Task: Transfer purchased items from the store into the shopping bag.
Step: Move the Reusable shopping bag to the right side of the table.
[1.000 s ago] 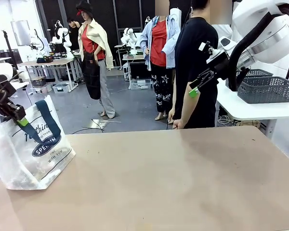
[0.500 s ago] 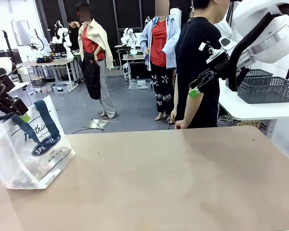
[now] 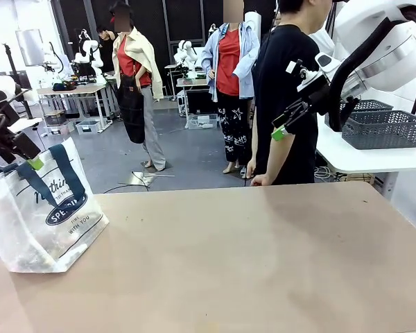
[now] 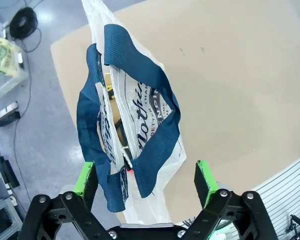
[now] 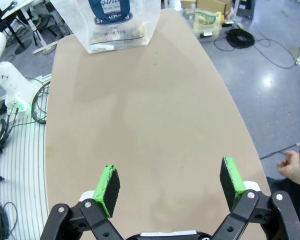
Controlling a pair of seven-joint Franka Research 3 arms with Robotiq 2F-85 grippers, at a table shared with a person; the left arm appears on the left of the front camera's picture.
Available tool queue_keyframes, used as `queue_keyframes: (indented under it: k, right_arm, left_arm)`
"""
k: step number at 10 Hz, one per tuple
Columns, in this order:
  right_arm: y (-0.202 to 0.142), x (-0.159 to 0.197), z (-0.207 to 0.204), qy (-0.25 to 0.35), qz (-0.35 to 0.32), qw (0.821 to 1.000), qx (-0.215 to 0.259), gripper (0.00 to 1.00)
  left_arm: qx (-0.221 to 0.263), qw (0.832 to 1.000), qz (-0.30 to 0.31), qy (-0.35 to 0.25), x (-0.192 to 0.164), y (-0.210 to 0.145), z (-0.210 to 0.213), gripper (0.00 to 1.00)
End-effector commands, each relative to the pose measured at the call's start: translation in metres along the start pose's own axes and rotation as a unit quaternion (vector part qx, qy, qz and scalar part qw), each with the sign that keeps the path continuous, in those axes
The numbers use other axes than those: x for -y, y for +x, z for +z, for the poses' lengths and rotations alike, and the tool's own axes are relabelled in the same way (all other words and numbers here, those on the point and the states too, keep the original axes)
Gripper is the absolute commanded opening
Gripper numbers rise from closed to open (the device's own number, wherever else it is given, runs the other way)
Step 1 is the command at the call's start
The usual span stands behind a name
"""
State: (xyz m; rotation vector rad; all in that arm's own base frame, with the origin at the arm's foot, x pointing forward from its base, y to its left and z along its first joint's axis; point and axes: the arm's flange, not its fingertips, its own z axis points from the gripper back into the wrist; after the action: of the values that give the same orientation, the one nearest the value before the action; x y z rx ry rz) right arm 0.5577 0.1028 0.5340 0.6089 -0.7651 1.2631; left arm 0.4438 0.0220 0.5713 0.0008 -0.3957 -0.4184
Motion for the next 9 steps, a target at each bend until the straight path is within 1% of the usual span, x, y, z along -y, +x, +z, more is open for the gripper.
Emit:
queue_keyframes:
  k: [1, 2, 3, 4, 5, 6, 7, 9]
  right_arm:
    - [-0.001, -0.001, -0.001, 0.003, -0.002, 1.000, 0.000, 1.00]
    - [-0.001, -0.001, -0.001, 0.003, -0.002, 1.000, 0.000, 1.00]
    - [-0.001, -0.001, -0.001, 0.003, -0.002, 1.000, 0.000, 1.00]
    - [-0.001, -0.001, -0.001, 0.003, -0.002, 1.000, 0.000, 1.00]
    - [-0.001, -0.001, -0.001, 0.003, -0.002, 1.000, 0.000, 1.00]
    - [-0.001, -0.001, -0.001, 0.003, -0.002, 1.000, 0.000, 1.00]
    - [-0.001, -0.001, -0.001, 0.003, -0.002, 1.000, 0.000, 1.00]
    - [-0.001, -0.001, -0.001, 0.003, -0.002, 1.000, 0.000, 1.00]
  left_arm:
    - [-0.012, 1.000, -0.018, 0.001, 0.000, 0.005, 0.011, 1.00]
    - [-0.015, 0.999, -0.029, 0.004, 0.001, 0.009, 0.014, 1.00]
    - [-0.018, 0.999, -0.039, -0.005, 0.005, 0.011, 0.023, 1.00]
    - [-0.006, 0.995, -0.065, -0.069, 0.012, 0.015, 0.033, 1.00]
    - [0.006, 0.990, -0.093, -0.102, 0.017, 0.020, 0.039, 1.00]
    - [0.021, 0.984, -0.121, -0.131, 0.023, 0.027, 0.043, 1.00]
    - [0.060, 0.974, -0.159, -0.151, 0.029, 0.035, 0.046, 1.00]
    - [0.103, 0.954, -0.231, -0.163, 0.045, 0.051, 0.044, 1.00]
